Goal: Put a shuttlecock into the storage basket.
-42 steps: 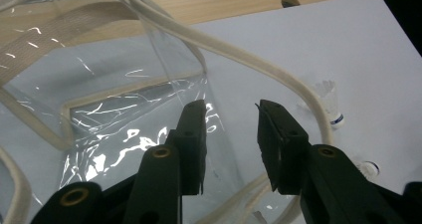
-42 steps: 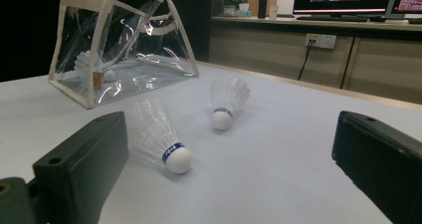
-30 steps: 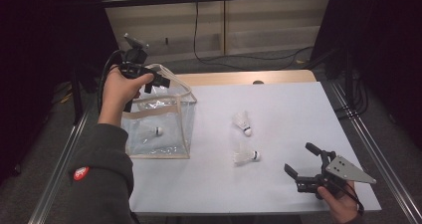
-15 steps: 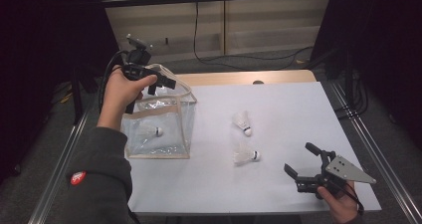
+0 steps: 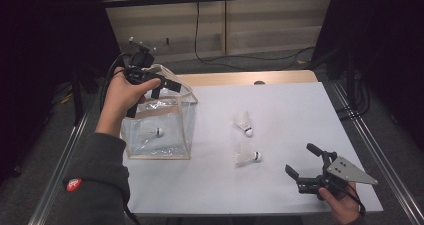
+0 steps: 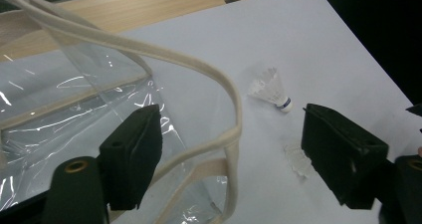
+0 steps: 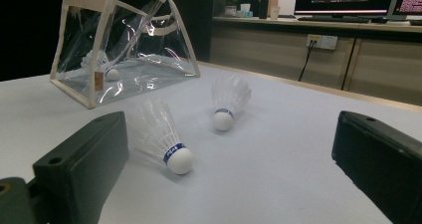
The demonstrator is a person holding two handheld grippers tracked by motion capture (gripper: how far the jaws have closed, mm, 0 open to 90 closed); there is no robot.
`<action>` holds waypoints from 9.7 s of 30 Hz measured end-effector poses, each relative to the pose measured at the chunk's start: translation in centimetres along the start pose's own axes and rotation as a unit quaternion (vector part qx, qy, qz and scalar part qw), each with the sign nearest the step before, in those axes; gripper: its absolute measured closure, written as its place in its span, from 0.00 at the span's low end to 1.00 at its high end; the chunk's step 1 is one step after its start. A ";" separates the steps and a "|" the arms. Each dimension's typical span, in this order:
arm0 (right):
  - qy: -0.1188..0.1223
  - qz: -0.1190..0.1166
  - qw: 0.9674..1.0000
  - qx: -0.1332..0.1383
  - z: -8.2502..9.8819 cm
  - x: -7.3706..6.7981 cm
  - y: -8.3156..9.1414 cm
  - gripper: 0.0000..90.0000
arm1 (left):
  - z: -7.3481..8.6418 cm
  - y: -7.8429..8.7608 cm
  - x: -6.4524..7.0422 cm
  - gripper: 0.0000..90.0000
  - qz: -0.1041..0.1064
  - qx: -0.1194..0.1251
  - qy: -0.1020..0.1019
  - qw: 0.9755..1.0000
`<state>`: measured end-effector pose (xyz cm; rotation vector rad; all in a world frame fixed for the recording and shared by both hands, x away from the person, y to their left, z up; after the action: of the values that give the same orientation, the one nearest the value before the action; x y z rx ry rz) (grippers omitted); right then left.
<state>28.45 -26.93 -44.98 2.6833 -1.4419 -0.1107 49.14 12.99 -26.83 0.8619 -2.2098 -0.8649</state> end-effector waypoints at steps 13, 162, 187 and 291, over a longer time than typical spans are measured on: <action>0.003 -0.001 1.000 -0.001 0.0 0.0 0.0 0.01 | 0.4 -0.7 3.1 0.20 0.032 -0.007 -0.054 0.998; 0.006 -0.005 1.000 0.000 0.0 -0.2 0.0 0.01 | 11.4 -12.2 11.0 0.08 0.110 -0.060 -0.181 0.975; 0.008 -0.005 1.000 -0.001 -0.1 -0.2 0.0 0.01 | 12.6 -13.4 11.4 0.09 0.112 -0.068 -0.184 0.974; 0.006 -0.008 1.000 0.000 0.0 -0.2 0.0 0.01 | 13.6 -21.2 13.7 0.70 0.140 -0.044 -0.172 0.974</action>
<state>28.37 -26.72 -44.95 2.6902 -1.4185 -0.0963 38.42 -4.67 -46.72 0.3631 -2.4876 -1.0221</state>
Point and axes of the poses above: each handheld gripper's, and its own axes: y roughly backward along the jaws, z roughly out of its underside, x roughly to its right, the point moved 5 cm from there along -y, roughly forward along the jaws
